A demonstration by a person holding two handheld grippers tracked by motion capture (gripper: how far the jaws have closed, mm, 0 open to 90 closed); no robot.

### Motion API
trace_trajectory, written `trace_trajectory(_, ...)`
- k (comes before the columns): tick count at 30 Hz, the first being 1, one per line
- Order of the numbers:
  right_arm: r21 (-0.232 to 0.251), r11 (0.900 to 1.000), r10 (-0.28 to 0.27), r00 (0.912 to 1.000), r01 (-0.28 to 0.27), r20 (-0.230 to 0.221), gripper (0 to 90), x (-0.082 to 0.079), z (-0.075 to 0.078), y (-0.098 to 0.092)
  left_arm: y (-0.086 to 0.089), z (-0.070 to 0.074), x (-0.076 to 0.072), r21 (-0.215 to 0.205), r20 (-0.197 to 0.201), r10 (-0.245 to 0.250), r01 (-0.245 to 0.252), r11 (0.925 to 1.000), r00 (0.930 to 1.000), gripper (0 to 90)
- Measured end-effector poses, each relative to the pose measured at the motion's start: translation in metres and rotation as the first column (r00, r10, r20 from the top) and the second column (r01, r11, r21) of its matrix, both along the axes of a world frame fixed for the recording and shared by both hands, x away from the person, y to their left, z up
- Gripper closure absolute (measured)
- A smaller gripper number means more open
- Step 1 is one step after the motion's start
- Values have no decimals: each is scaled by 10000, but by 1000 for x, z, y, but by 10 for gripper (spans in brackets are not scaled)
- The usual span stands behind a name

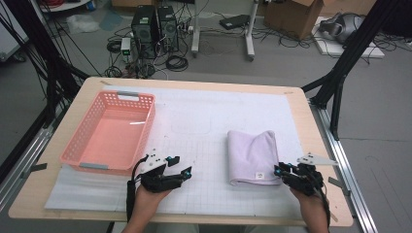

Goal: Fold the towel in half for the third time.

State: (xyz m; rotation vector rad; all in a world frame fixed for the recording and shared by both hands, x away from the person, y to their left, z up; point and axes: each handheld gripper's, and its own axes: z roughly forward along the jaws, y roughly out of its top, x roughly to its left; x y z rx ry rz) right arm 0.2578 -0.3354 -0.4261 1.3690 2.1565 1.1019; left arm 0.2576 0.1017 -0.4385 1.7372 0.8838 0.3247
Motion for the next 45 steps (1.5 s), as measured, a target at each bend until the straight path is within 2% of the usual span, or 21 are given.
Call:
trace_trajectory(1, -291, 9996, -59, 9999, 55, -110, 722, 4, -6, 2, 0, 0, 0, 6, -1, 1, -1, 10000, 10000, 381)
trace_trajectory(3, -160, 9998, -131, 9996, 128, -243, 851, 4, -9, 1, -1, 0, -1, 16, -24, -30, 30, 10000, 10000, 382)
trace_trajectory(6, -619, 9976, -326, 9993, 313, -200, 867, -3, -1, -2, -1, -1, -1, 98, -22, -81, 81, 9999, 10000, 382)
trace_trajectory(9, -928, 9945, -534, 9977, 493, -416, 866, -12, 4, -8, -1, -1, -1, 87, 1, -82, 82, 9999, 10000, 382)
trace_trajectory(10, -851, 9956, -446, 9970, 391, -632, 835, -14, 4, -10, -1, -1, -1, 79, -4, -45, 45, 10000, 10000, 382)
trace_trajectory(11, -713, 9968, -418, 9963, 365, -749, 747, -14, 4, -12, -1, -1, -1, 65, -22, -34, 34, 10000, 10000, 382)
trace_trajectory(12, -755, 9958, -562, 9971, 523, -510, 661, -16, 6, -12, -1, -1, -1, 55, -19, -23, 23, 10000, 10000, 382)
trace_trajectory(14, -334, 9985, -444, 9988, 437, -212, 622, -15, 10, -14, 0, -1, -1, 72, -6, -18, 18, 10000, 10000, 382)
trace_trajectory(16, -94, 9994, -337, 9988, 340, 346, 601, -10, 15, -12, 0, -1, -1, 54, -22, 1, -1, 10000, 10000, 382)
trace_trajectory(18, -149, 9999, -26, 9966, 38, 820, 604, -2, 17, -4, 0, -1, 0, 79, -19, 8, -8, 10000, 10000, 382)
trace_trajectory(21, -410, 9986, 370, 9935, -328, 1078, 614, 18, 15, 11, 0, -1, 0, 98, -42, -13, 13, 10000, 10000, 382)
trace_trajectory(24, -654, 9971, 451, 9946, -391, 935, 641, 39, 11, 22, 0, -1, -1, 45, -27, -18, 18, 10000, 10000, 382)
trace_trajectory(27, -1073, 9942, 71, 9998, -49, 197, 655, 48, -1, 22, 1, -1, 0, 61, -56, -18, 18, 10000, 10000, 382)
trace_trajectory(28, -1174, 9931, 5, 9999, 7, 103, 663, 47, -4, 19, 1, -1, 0, 63, -48, -25, 25, 10000, 10000, 382)
trace_trajectory(30, -943, 9953, -197, 9998, 200, 40, 680, 41, -8, 10, 2, -1, 0, 47, -41, 32, -32, 10000, 10000, 381)
trace_trajectory(34, -785, 9956, -554, 9975, 518, -433, 666, 29, -5, 0, 3, -1, 0, 33, -45, 102, -102, 9999, 9999, 381)
trace_trajectory(36, -1061, 9934, -472, 9981, 429, -388, 598, 28, 2, -1, 3, -1, 0, 31, -40, 91, -91, 10000, 10000, 381)
trace_trajectory(40, -418, 9989, -183, 9992, 198, 359, 550, 39, 21, 5, 3, -1, 0, 5, -50, 82, -82, 10000, 10000, 381)
trace_trajectory(42, -257, 9997, 39, 9983, -24, 590, 548, 50, 27, 16, 4, -1, 1, 17, -43, 96, -96, 10000, 9999, 380)
trace_trajectory(43, -232, 9996, 144, 9985, -131, 536, 547, 56, 28, 23, 4, -1, 1, -13, -44, 111, -111, 9999, 9999, 380)
trace_trajectory(45, -459, 9983, 366, 9982, -345, 464, 544, 69, 29, 38, 6, -1, 1, -41, -64, 133, -134, 9999, 9999, 380)
